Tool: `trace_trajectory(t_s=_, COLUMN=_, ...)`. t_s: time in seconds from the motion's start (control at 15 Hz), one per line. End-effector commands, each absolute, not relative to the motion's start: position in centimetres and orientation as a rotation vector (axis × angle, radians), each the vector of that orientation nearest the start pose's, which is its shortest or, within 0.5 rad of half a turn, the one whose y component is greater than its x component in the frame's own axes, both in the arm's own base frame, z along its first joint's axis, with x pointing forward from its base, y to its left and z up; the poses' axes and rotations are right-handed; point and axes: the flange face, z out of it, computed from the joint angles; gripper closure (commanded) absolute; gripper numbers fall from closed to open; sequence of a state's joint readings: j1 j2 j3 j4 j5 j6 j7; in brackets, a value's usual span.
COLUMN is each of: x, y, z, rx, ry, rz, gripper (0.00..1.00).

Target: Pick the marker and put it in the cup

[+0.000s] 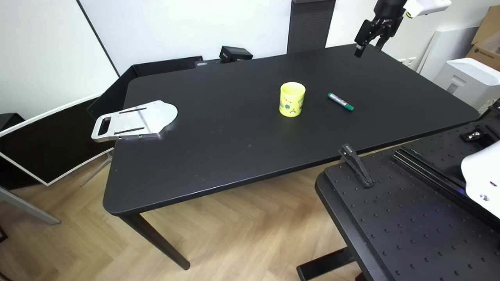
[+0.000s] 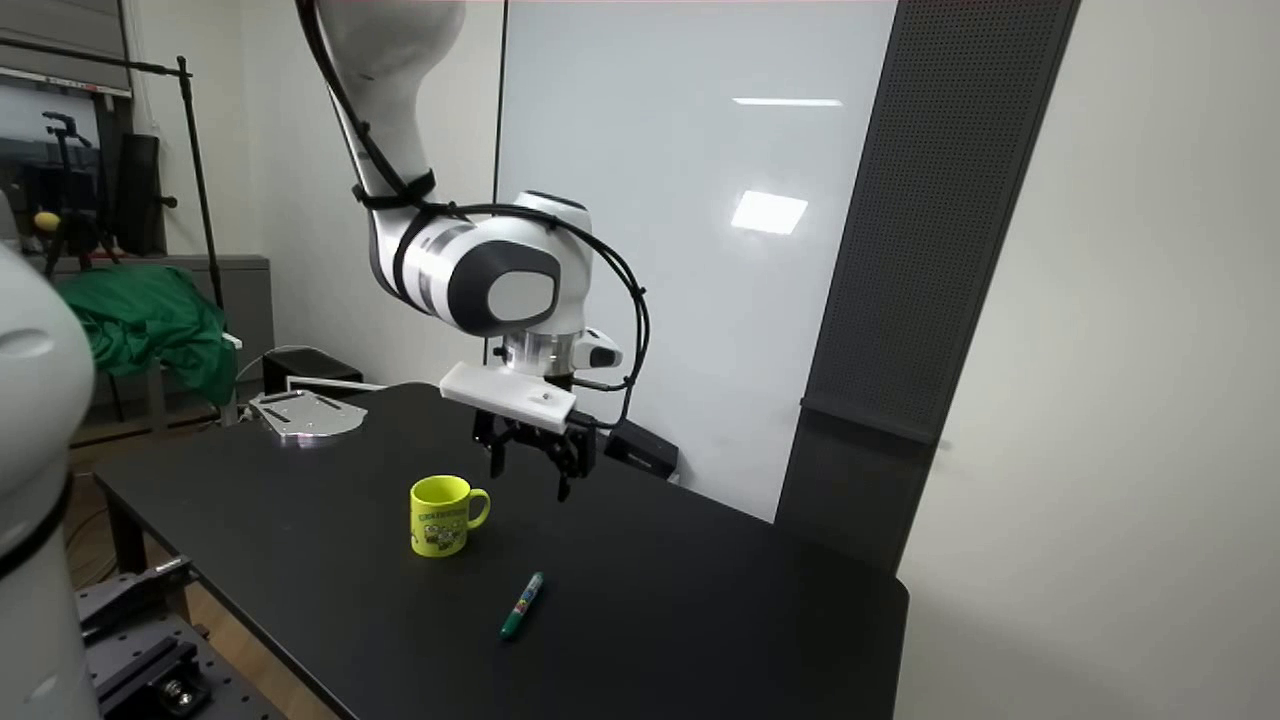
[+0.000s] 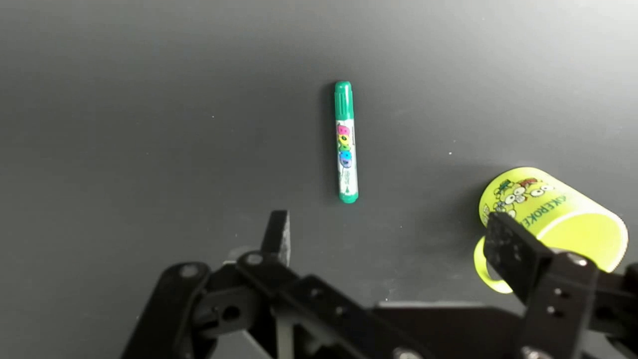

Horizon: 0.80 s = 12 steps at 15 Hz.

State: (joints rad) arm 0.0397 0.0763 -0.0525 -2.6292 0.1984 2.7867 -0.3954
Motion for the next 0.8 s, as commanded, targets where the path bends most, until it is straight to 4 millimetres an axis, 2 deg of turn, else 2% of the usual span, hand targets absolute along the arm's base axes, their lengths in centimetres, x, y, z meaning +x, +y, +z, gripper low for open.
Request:
trace_trajectory(t_s=0.0, x=44.1, y=-1.7, z=20.2, rx=-3.092, ry=-0.333, rz=-0.122, gripper=0.0)
trace_trajectory(t_s=0.2, x=44.0, y=-1.7, z=18.2, rx=-3.104, ry=-0.389, rz=-0.151, gripper=0.0)
trace_trajectory(t_s=0.47, x=43.8, y=-0.8, z=15.9, rx=-3.103, ry=-0.449, rz=-0.179, gripper=0.0)
trace_trajectory(t_s=0.73, x=43.4, y=-0.2, z=13.1, rx=-3.1, ry=-0.516, rz=-0.145, gripper=0.0)
